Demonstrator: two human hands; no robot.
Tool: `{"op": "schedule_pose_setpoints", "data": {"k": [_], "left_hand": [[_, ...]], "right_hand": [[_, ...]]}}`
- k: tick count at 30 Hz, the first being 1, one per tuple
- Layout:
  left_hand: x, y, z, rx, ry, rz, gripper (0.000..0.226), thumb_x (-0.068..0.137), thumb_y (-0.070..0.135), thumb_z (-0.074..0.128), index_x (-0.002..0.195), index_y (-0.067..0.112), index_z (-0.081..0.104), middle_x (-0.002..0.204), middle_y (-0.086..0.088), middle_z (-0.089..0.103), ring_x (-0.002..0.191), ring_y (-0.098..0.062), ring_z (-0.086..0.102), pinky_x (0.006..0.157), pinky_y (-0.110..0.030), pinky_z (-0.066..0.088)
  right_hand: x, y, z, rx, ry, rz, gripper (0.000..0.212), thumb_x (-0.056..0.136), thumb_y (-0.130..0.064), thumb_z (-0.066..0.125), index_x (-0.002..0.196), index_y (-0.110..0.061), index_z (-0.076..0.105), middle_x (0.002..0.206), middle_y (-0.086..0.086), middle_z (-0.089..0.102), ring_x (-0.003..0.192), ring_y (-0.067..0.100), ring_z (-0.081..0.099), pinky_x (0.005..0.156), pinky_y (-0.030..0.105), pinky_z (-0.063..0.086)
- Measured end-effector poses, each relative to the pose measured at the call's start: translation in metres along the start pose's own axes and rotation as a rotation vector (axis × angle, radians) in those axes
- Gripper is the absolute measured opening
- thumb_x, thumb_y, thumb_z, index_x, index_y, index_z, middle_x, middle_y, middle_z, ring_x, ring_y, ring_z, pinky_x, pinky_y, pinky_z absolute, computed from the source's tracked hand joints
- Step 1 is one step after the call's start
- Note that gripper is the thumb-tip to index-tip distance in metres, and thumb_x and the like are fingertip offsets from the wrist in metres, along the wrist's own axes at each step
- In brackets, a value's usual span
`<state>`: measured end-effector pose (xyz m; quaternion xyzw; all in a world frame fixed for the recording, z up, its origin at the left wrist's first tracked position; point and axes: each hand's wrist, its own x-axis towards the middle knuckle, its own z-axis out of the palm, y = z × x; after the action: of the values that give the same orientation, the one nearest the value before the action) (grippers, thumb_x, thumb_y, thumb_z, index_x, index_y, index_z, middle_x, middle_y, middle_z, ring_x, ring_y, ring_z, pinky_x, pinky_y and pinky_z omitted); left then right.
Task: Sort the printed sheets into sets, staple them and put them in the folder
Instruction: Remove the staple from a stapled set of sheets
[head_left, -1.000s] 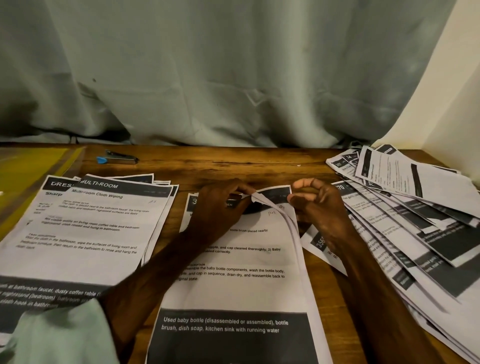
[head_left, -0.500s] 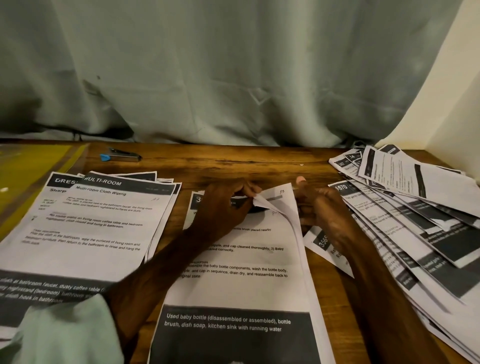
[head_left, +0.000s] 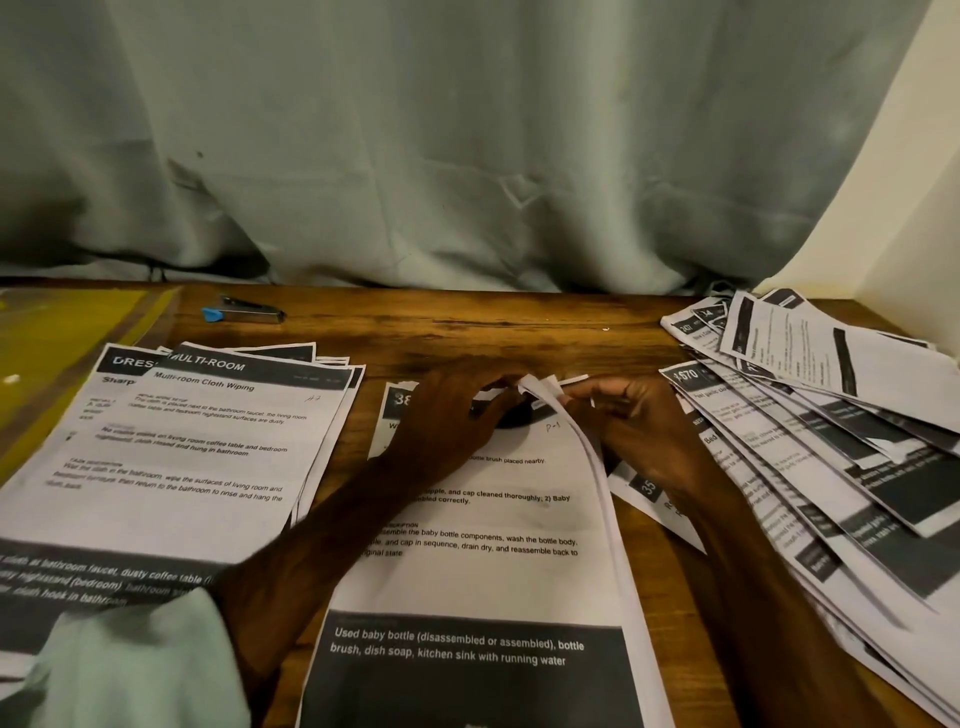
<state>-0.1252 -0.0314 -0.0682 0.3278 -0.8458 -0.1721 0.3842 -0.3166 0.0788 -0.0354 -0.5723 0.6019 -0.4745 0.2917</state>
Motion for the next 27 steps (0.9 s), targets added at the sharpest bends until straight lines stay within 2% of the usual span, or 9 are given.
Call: {"op": "schedule_pose_setpoints", "data": {"k": [3, 8, 10, 14, 18, 20, 22, 24, 27], "left_hand": [[-0.001, -0.002, 0.002, 0.036, -0.022, -0.017, 0.038, 0.099, 0.033, 0.063, 0.131, 0.011, 0.065, 0.123, -0.006, 0.066, 0.116, -0.019, 0.056, 0.091, -0.012, 0.019], [0.002, 0.002, -0.004, -0.006, -0.023, 0.064, 0.029, 0.097, 0.039, 0.064, 0.119, 0.022, 0.068, 0.114, 0.004, 0.073, 0.11, -0.016, 0.066, 0.091, -0.015, 0.027], [0.002, -0.001, -0.003, 0.004, -0.045, 0.024, 0.029, 0.098, 0.045, 0.059, 0.116, 0.025, 0.069, 0.116, 0.005, 0.071, 0.112, -0.017, 0.062, 0.096, -0.026, 0.027], [0.002, 0.003, -0.002, -0.029, -0.01, 0.016, 0.026, 0.097, 0.038, 0.065, 0.114, 0.02, 0.074, 0.114, 0.001, 0.073, 0.107, -0.009, 0.055, 0.1, -0.032, 0.031], [0.005, 0.011, -0.003, -0.029, 0.02, 0.005, 0.021, 0.095, 0.033, 0.07, 0.109, 0.019, 0.076, 0.104, 0.012, 0.068, 0.098, 0.0, 0.049, 0.093, -0.007, 0.021], [0.009, 0.011, -0.003, -0.03, -0.019, -0.002, 0.02, 0.095, 0.035, 0.07, 0.109, 0.022, 0.075, 0.106, 0.011, 0.071, 0.098, -0.002, 0.056, 0.097, -0.014, 0.032], [0.014, 0.009, -0.002, -0.01, -0.082, 0.01, 0.018, 0.095, 0.037, 0.069, 0.108, 0.025, 0.074, 0.106, 0.008, 0.074, 0.096, -0.003, 0.062, 0.093, -0.023, 0.045], [0.018, 0.008, -0.004, 0.0, -0.148, 0.008, 0.018, 0.095, 0.037, 0.07, 0.108, 0.025, 0.073, 0.104, 0.008, 0.075, 0.087, 0.01, 0.059, 0.084, -0.007, 0.042], [0.027, 0.012, -0.008, -0.015, -0.163, 0.059, 0.017, 0.093, 0.037, 0.072, 0.106, 0.026, 0.073, 0.101, 0.011, 0.075, 0.085, 0.013, 0.061, 0.082, -0.01, 0.048]], "right_hand": [[-0.001, -0.002, 0.003, -0.035, 0.002, -0.05, 0.029, 0.083, -0.036, 0.068, 0.104, -0.019, 0.078, 0.1, -0.005, 0.078, 0.089, 0.013, 0.075, 0.074, 0.033, 0.063], [0.001, 0.005, 0.003, -0.022, 0.078, -0.07, 0.027, 0.082, -0.037, 0.072, 0.101, -0.019, 0.079, 0.104, 0.0, 0.077, 0.1, 0.014, 0.072, 0.08, 0.041, 0.062], [0.003, 0.009, 0.002, -0.018, 0.101, -0.069, 0.014, 0.085, -0.027, 0.075, 0.098, -0.023, 0.079, 0.115, -0.002, 0.074, 0.115, 0.007, 0.065, 0.09, 0.035, 0.058], [0.005, 0.01, 0.002, -0.064, 0.094, -0.06, 0.014, 0.087, -0.022, 0.074, 0.097, -0.031, 0.077, 0.129, -0.004, 0.066, 0.129, 0.004, 0.054, 0.095, 0.023, 0.049], [0.001, 0.0, 0.005, -0.053, 0.089, -0.104, 0.009, 0.093, -0.024, 0.068, 0.097, -0.03, 0.075, 0.113, -0.019, 0.068, 0.109, -0.016, 0.058, 0.089, 0.006, 0.047], [0.001, -0.002, 0.006, -0.092, 0.074, -0.095, 0.007, 0.092, -0.029, 0.07, 0.096, -0.031, 0.075, 0.107, -0.031, 0.063, 0.102, -0.022, 0.056, 0.09, 0.008, 0.047], [0.005, 0.004, 0.008, -0.217, 0.102, -0.09, 0.01, 0.088, -0.031, 0.074, 0.098, -0.033, 0.077, 0.121, -0.027, 0.059, 0.116, -0.011, 0.053, 0.098, 0.02, 0.047], [0.009, 0.011, 0.009, -0.305, 0.161, -0.097, 0.01, 0.088, -0.029, 0.076, 0.097, -0.033, 0.078, 0.13, -0.012, 0.063, 0.12, 0.003, 0.056, 0.1, 0.029, 0.048], [0.011, 0.016, 0.009, -0.359, 0.192, -0.139, 0.007, 0.092, -0.028, 0.072, 0.09, -0.035, 0.074, 0.098, -0.01, 0.073, 0.085, -0.007, 0.062, 0.08, 0.014, 0.048]]}}
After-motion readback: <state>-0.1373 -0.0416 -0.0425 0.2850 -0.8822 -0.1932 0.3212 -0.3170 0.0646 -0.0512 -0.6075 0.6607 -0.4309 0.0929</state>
